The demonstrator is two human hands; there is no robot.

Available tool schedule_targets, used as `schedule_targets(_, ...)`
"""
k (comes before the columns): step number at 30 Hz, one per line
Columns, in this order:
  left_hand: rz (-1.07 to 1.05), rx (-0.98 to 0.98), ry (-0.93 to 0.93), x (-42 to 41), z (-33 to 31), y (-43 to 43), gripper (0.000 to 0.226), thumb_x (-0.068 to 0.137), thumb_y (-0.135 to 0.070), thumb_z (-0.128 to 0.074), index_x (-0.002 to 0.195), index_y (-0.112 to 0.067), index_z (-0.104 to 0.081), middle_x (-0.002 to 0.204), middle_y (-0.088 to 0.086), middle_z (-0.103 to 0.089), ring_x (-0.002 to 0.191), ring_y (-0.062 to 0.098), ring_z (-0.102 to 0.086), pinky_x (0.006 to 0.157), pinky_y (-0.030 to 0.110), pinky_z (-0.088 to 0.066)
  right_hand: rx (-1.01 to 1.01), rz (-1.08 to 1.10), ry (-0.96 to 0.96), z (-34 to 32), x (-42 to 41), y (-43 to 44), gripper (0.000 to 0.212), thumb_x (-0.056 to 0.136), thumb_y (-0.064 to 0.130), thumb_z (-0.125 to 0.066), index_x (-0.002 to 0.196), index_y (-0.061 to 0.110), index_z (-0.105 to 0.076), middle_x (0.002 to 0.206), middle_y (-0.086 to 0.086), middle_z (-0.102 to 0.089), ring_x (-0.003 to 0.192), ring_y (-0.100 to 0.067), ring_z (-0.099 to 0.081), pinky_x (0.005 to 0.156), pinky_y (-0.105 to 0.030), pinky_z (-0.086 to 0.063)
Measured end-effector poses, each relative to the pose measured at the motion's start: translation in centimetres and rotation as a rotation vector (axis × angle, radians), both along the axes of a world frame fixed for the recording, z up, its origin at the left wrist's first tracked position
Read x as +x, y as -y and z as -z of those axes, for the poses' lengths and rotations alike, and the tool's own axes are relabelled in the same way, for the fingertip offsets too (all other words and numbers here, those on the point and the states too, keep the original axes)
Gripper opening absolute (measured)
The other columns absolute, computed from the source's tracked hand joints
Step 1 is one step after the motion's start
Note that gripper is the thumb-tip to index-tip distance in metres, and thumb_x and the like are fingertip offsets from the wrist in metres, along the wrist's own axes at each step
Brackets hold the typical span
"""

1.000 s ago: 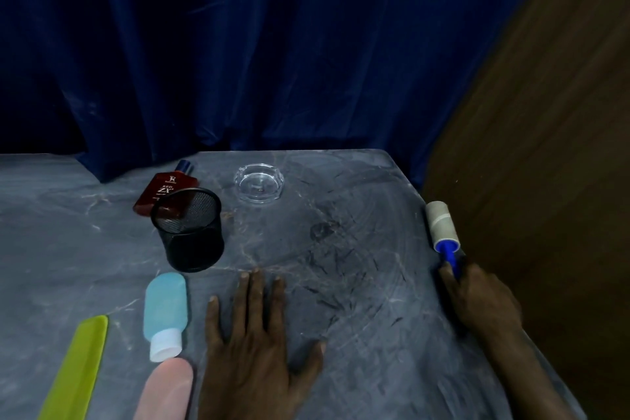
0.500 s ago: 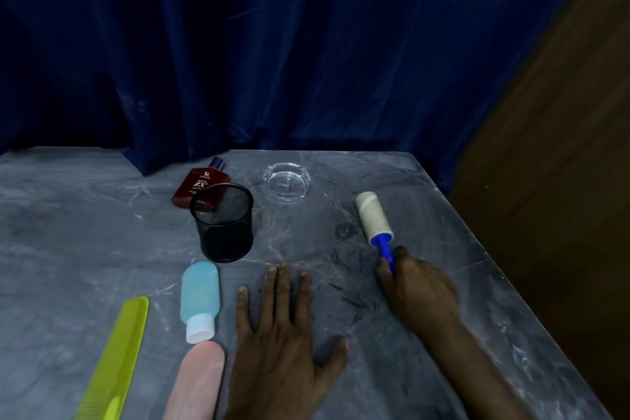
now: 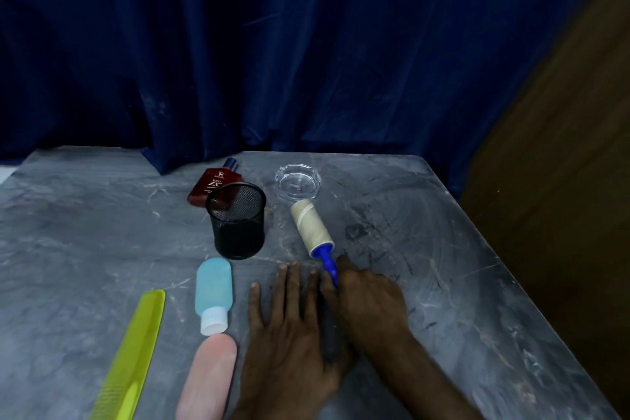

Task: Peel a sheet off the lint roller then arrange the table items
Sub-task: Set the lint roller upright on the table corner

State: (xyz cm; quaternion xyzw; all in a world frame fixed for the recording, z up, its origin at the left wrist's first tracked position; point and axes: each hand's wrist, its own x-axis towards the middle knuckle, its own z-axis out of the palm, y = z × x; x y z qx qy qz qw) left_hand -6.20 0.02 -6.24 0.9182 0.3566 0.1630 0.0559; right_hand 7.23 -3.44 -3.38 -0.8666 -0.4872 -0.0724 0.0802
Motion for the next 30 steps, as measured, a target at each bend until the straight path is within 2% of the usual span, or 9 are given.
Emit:
schedule_targets(4, -0.011, -0.052, -0.037, 0.1, -0.1, 0.1, 0.104, 0.07, -0.08, -0.053, 0.147, -0.01, -0.063, 0.154, 0.02, -0.058, 0.145, 0.039, -0.054, 0.115, 0.069, -0.028, -0.05, 0.071, -0.017, 0.0, 1.0, 0.3, 0.048, 0.102, 0.059, -0.032, 0.129, 0.026, -0.054, 0.108, -0.005, -0.076, 0.099, -0.028, -0.073, 0.083, -0.036, -0.054)
schedule_targets(8, 0.005, -0.078, -0.036, 0.1, 0.5, -0.1, 0.105, 0.073, -0.082, -0.054, 0.151, -0.012, -0.059, 0.159, 0.018, -0.053, 0.149, 0.038, -0.049, 0.118, 0.07, -0.026, -0.048, 0.188, -0.043, -0.8, 3.8, 1.6, 0.044, 0.103, 0.056, -0.034, 0.123, 0.024, -0.056, 0.107, -0.006, -0.075, 0.1, -0.029, -0.072, 0.081, -0.037, -0.053)
schedule_targets(12, 0.01, -0.06, -0.044, 0.0, 0.8, -0.3, 0.104, 0.076, -0.083, -0.051, 0.152, -0.012, -0.056, 0.161, 0.018, -0.051, 0.15, 0.039, -0.047, 0.118, 0.068, -0.022, -0.028, 0.297, -0.171, -1.5, 7.7, 4.2, 0.037, 0.104, 0.053, -0.039, 0.116, 0.022, -0.055, 0.098, -0.007, -0.072, 0.088, -0.028, -0.07, 0.074, -0.038, -0.053)
schedule_targets(15, 0.015, -0.044, -0.054, -0.1, 0.7, -0.4, 0.103, 0.078, -0.083, -0.051, 0.153, -0.012, -0.056, 0.161, 0.019, -0.05, 0.151, 0.039, -0.046, 0.118, 0.067, -0.021, -0.029, 0.34, -0.141, -1.9, 9.8, 6.5, 0.037, 0.105, 0.051, -0.04, 0.107, 0.018, -0.056, 0.074, 0.001, -0.059, 0.068, -0.023, -0.059, 0.063, -0.033, -0.041)
schedule_targets(18, 0.016, -0.04, -0.072, -0.2, 0.6, -0.4, 0.102, 0.08, -0.083, -0.05, 0.152, -0.011, -0.057, 0.161, 0.019, -0.05, 0.15, 0.04, -0.047, 0.117, 0.066, -0.02, -0.083, 0.37, -0.111, -2.5, 10.9, 7.8, 0.037, 0.105, 0.052, -0.036, 0.106, 0.02, -0.053, 0.069, 0.006, -0.048, 0.062, -0.018, -0.052, 0.06, -0.032, -0.037)
schedule_targets(23, 0.022, -0.07, -0.109, -0.3, 0.1, -0.2, 0.102, 0.079, -0.083, -0.049, 0.152, -0.012, -0.058, 0.161, 0.018, -0.051, 0.15, 0.039, -0.048, 0.117, 0.066, -0.019, -0.119, 0.339, -0.114, -2.9, 10.9, 8.2, 0.037, 0.106, 0.052, -0.034, 0.107, 0.02, -0.051, 0.071, 0.006, -0.052, 0.062, -0.014, -0.053, 0.061, -0.032, -0.043)
schedule_targets(26, 0.02, -0.08, -0.116, -0.4, -0.3, -0.2, 0.102, 0.081, -0.084, -0.046, 0.153, -0.014, -0.056, 0.162, 0.017, -0.049, 0.15, 0.038, -0.046, 0.118, 0.064, -0.017, -0.134, 0.329, -0.171, -3.6, 10.6, 8.2, 0.036, 0.107, 0.05, -0.033, 0.107, 0.02, -0.052, 0.075, 0.004, -0.055, 0.066, -0.013, -0.057, 0.071, -0.041, -0.057)
schedule_targets(28, 0.021, -0.092, -0.119, -0.5, -0.4, -0.1, 0.101, 0.081, -0.085, -0.044, 0.153, -0.014, -0.056, 0.162, 0.016, -0.049, 0.15, 0.037, -0.047, 0.118, 0.062, -0.017, -0.133, 0.344, -0.196, -4.0, 10.5, 8.2, 0.039, 0.106, 0.052, -0.033, 0.108, 0.019, -0.053, 0.077, 0.003, -0.057, 0.069, -0.014, -0.06, 0.076, -0.042, -0.06)
schedule_targets(30, 0.022, -0.095, -0.119, -0.4, -0.5, -0.2, 0.101, 0.08, -0.084, -0.045, 0.151, -0.014, -0.058, 0.16, 0.017, -0.052, 0.148, 0.037, -0.05, 0.117, 0.062, -0.019, -0.14, 0.368, -0.22, -4.6, 10.3, 8.2, 0.044, 0.105, 0.057, -0.031, 0.107, 0.019, -0.053, 0.078, 0.002, -0.06, 0.069, -0.013, -0.061, 0.074, -0.04, -0.06)
